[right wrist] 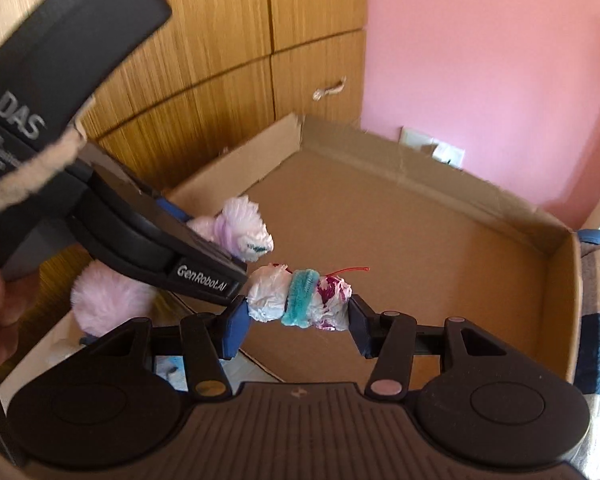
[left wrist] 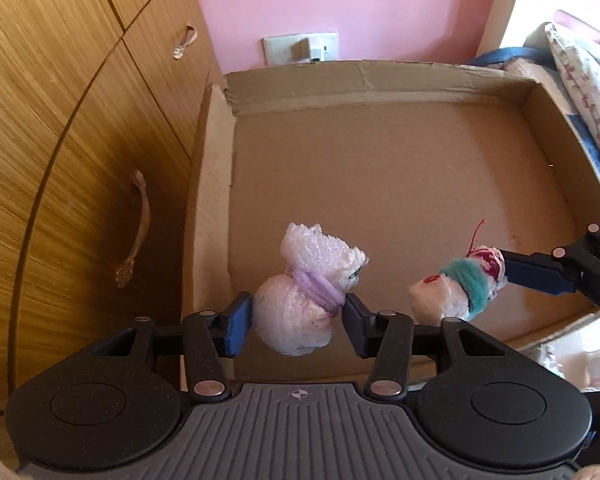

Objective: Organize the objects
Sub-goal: 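Carry the lilac-tied bundle into the box with the left gripper while the right carries the teal-striped roll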

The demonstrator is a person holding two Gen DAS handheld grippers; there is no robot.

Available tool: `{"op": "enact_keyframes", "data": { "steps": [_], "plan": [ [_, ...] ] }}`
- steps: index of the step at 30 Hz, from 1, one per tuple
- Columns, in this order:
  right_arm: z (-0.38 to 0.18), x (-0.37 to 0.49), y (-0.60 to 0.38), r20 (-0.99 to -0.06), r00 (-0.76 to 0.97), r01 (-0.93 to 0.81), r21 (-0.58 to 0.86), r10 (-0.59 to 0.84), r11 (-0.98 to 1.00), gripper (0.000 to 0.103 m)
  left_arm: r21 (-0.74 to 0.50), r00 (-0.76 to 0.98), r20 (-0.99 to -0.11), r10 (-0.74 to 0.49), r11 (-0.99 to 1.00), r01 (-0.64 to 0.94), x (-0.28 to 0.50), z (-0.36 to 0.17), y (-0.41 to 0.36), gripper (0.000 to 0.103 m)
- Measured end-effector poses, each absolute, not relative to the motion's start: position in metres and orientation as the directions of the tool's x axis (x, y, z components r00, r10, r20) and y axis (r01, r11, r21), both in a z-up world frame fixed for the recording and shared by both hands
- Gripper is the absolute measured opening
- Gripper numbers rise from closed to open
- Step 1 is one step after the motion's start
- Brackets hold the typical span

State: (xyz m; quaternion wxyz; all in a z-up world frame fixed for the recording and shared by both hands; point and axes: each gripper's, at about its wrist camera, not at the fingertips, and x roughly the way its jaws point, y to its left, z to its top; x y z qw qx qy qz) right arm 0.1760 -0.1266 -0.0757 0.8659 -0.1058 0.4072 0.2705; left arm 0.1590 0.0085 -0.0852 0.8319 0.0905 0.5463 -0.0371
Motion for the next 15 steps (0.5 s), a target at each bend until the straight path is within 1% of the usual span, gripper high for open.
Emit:
{"op": "enact_keyframes", "data": {
  "steps": [1,3,7,9,11,15],
  "plan": [
    [-0.078,0.177,-0.124,-0.766,0.519,-0.557,0.032,0.378,0.830,0.051,0.117,0.403,-0.914,0.042,0.980,0.162,0.159,-0.086,0.008,0.065],
    [-0.082,0.177,-0.120,-0.773,0.511,-0.565,0.028,0.375,0.825,0.052,0.101,0.408,-0.913,0.027,0.982,0.162,0.159,-0.086,0.010,0.077],
    [-0.083,0.172,-0.120,-0.769,0.515,-0.565,0.027,0.378,0.825,0.054,0.095,0.421,-0.907,0.013,0.980,0.176,0.157,-0.083,0.006,0.078],
    [-0.079,0.172,-0.121,-0.760,0.526,-0.562,0.027,0.383,0.826,0.058,0.092,0.434,-0.901,0.005,0.979,0.181,0.155,-0.079,0.004,0.081],
    [-0.077,0.171,-0.120,-0.758,0.527,-0.569,0.021,0.384,0.822,0.059,0.090,0.443,-0.896,0.000,0.979,0.182,0.154,-0.075,0.003,0.083],
    [-0.069,0.166,-0.128,-0.749,0.538,-0.563,0.022,0.386,0.826,0.060,0.054,0.453,-0.891,-0.025,0.985,0.162,0.149,-0.062,0.009,0.083]
  ]
}}
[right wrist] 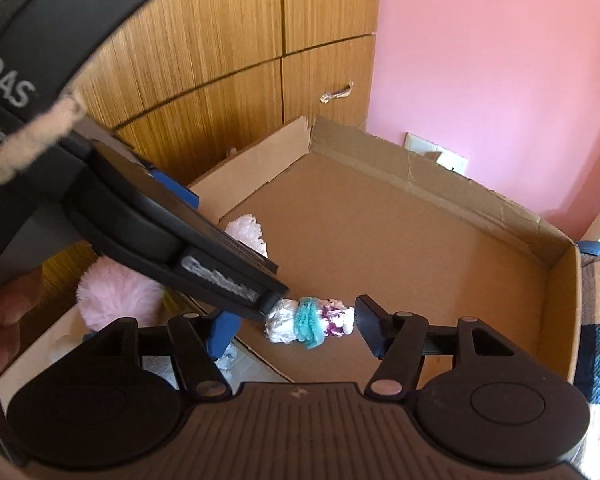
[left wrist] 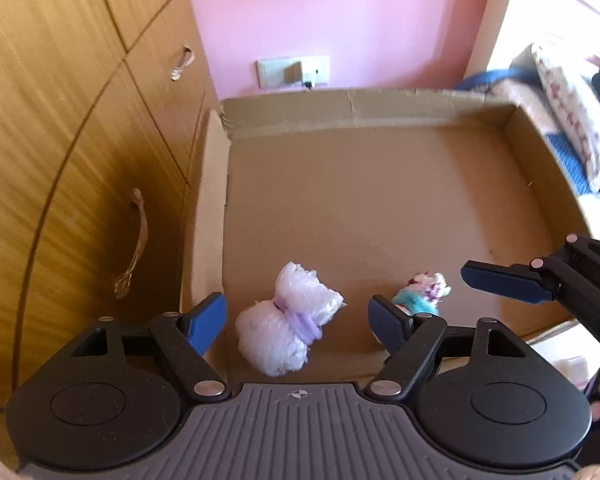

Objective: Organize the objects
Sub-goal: 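Carry the lilac-tied bundle into the box with the left gripper while the right carries the teal-striped roll, then release both bundles in the box and return both grippers to the socks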

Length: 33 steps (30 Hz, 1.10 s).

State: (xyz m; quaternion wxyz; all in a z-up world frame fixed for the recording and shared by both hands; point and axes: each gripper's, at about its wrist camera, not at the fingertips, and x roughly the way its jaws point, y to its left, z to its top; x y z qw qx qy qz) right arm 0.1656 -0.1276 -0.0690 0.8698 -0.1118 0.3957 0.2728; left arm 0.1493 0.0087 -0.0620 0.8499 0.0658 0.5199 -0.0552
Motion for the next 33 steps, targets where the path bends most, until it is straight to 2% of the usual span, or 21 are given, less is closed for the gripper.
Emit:
{"op": "enact_keyframes", "data": {
  "steps": [3,7,12,16,21,27,33],
  "plan": [
    [-0.054,0.155,-0.143,-0.729,0.571,-0.510,0.047,0.379,0.859,0.060,0.039,0.478,-0.878,-0.027,0.991,0.126,0.135,-0.041,0.015,0.084],
    [-0.025,0.111,-0.174,-0.658,0.645,-0.444,0.092,0.390,0.891,0.064,0.020,0.540,-0.841,-0.030,0.996,0.087,0.099,-0.011,0.021,0.086],
    [-0.011,0.038,-0.217,-0.581,0.742,-0.313,0.141,0.334,0.939,0.077,0.058,0.635,-0.772,-0.006,0.995,0.079,0.025,0.006,0.021,0.095],
    [-0.019,-0.020,-0.241,-0.563,0.780,-0.263,0.099,0.272,0.960,0.082,0.095,0.695,-0.718,0.041,0.995,0.040,-0.051,-0.004,0.025,0.101],
    [-0.046,-0.057,-0.255,-0.590,0.765,-0.280,0.057,0.258,0.958,0.082,0.116,0.709,-0.702,0.070,0.993,0.016,-0.120,-0.028,0.024,0.101],
    [-0.056,-0.071,-0.267,-0.560,0.791,-0.239,0.085,0.245,0.967,0.083,0.087,0.684,-0.725,0.084,0.996,-0.030,-0.146,-0.039,0.031,0.101],
    [-0.057,-0.083,-0.275,-0.534,0.805,-0.221,0.137,0.260,0.966,0.089,0.106,0.678,-0.732,0.069,0.994,0.013,-0.151,-0.053,0.028,0.101]
  ]
}}
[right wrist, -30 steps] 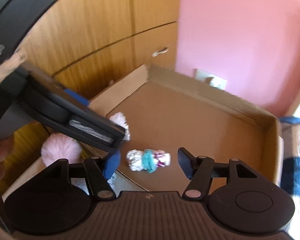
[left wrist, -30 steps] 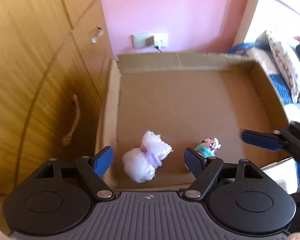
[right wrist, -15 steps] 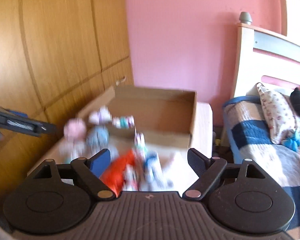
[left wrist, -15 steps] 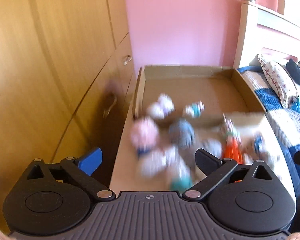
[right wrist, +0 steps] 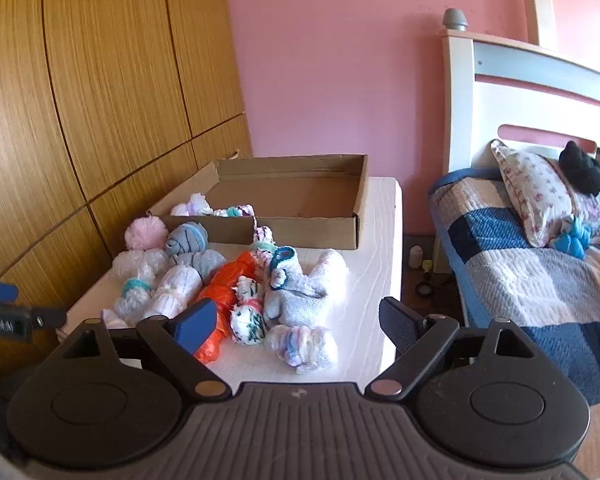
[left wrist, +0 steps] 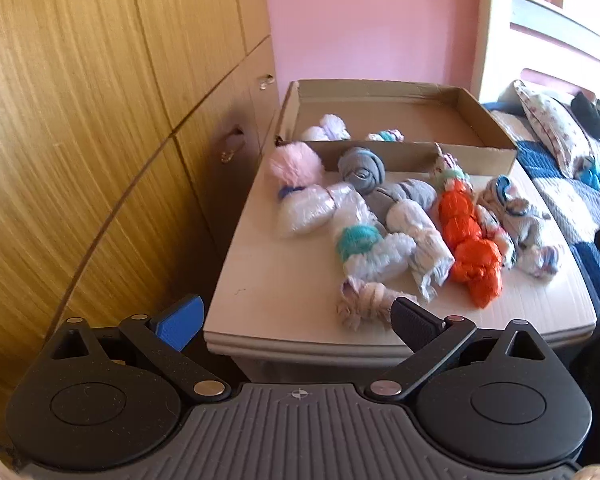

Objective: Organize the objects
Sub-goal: 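Release both bundles in the box and return both grippers to the socks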

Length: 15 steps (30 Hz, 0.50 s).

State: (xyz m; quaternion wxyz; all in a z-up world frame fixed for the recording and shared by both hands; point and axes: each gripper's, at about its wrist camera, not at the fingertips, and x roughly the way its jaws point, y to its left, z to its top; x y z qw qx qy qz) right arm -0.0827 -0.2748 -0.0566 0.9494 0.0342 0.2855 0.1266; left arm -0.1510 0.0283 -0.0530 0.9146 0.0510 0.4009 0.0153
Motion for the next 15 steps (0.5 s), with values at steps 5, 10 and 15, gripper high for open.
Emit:
{"op": "enact_keyframes", "data": {
  "steps": [5,10,15],
  "plan": [
    [-0.060,-0.071,-0.273,-0.538,0.802,-0.188,0.184,0.259,0.965,0.090,0.114,0.678,-0.733,0.052,0.992,0.048,-0.159,-0.069,0.034,0.102],
    [-0.054,-0.054,-0.269,-0.531,0.806,-0.171,0.215,0.262,0.962,0.092,0.166,0.676,-0.734,0.058,0.981,0.096,-0.161,-0.071,0.041,0.102],
    [-0.054,-0.051,-0.266,-0.516,0.821,-0.160,0.205,0.246,0.966,0.094,0.129,0.681,-0.732,0.014,0.984,0.119,-0.154,-0.069,0.042,0.102]
  ]
}}
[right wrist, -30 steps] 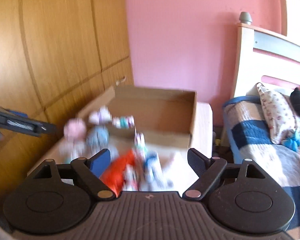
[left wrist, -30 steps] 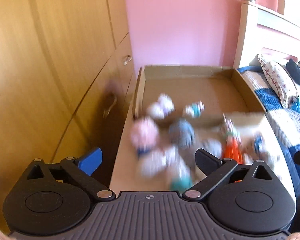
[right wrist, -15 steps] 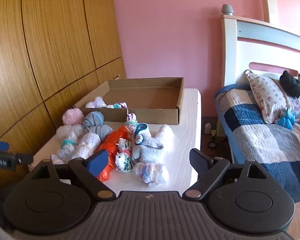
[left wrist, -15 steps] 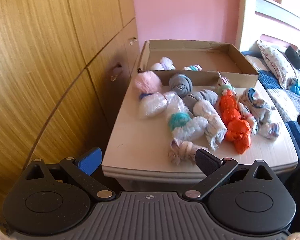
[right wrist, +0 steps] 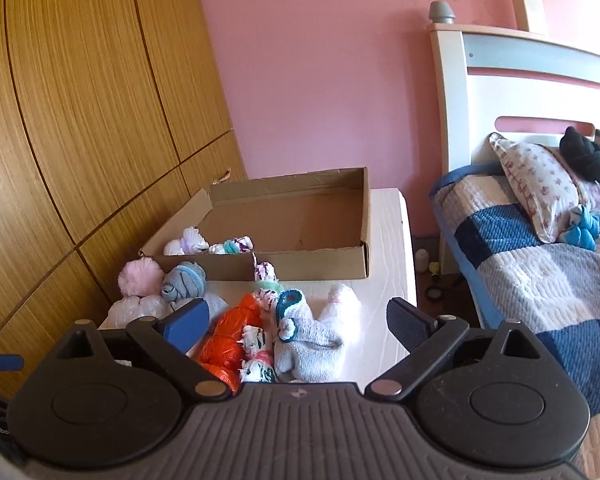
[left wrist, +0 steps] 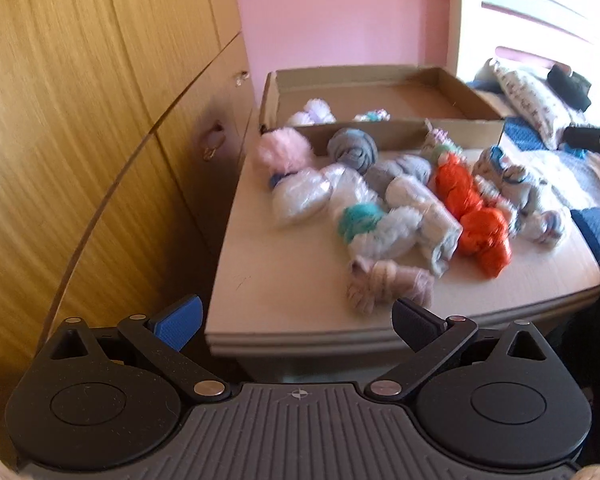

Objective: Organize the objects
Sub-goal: 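Release both bundles in the box and return both grippers to the socks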

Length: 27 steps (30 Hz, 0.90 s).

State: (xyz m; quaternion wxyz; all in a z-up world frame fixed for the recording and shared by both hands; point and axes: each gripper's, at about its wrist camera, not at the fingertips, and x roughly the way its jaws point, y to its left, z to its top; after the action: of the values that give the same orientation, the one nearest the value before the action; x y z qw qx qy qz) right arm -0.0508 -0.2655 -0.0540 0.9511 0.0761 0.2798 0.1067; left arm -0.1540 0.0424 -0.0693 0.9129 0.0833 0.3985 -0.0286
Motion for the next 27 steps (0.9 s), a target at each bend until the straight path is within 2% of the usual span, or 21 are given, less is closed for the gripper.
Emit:
{"op": "enact_keyframes", "data": {
  "steps": [3,7,12,16,21,24,27],
  "plan": [
    [-0.067,-0.059,-0.266,-0.545,0.806,-0.127,0.220,0.230,0.967,0.093,0.160,0.703,-0.711,0.017,0.978,0.138,-0.149,-0.072,0.029,0.102],
    [-0.068,-0.072,-0.267,-0.542,0.804,-0.179,0.171,0.244,0.969,0.094,0.129,0.708,-0.706,-0.004,0.983,0.134,-0.142,-0.080,0.017,0.102],
    [-0.067,-0.070,-0.285,-0.529,0.816,-0.153,0.192,0.233,0.969,0.099,0.100,0.724,-0.689,0.037,0.994,0.044,-0.129,-0.080,0.020,0.102],
    [-0.070,-0.062,-0.286,-0.544,0.808,-0.129,0.210,0.226,0.969,0.099,0.106,0.691,-0.722,0.027,0.992,0.072,-0.114,-0.080,0.018,0.102],
    [-0.088,-0.048,-0.257,-0.629,0.746,-0.200,0.104,0.220,0.974,0.089,0.167,0.663,-0.748,0.035,0.976,0.136,-0.116,-0.095,-0.002,0.102],
    [-0.101,-0.036,-0.247,-0.682,0.705,-0.190,0.079,0.192,0.979,0.073,0.190,0.653,-0.755,0.050,0.971,0.145,-0.114,-0.104,-0.010,0.102],
    [-0.103,-0.037,-0.243,-0.693,0.699,-0.183,0.065,0.176,0.981,0.071,0.189,0.652,-0.757,0.054,0.972,0.138,-0.113,-0.109,-0.012,0.102]
  ]
}}
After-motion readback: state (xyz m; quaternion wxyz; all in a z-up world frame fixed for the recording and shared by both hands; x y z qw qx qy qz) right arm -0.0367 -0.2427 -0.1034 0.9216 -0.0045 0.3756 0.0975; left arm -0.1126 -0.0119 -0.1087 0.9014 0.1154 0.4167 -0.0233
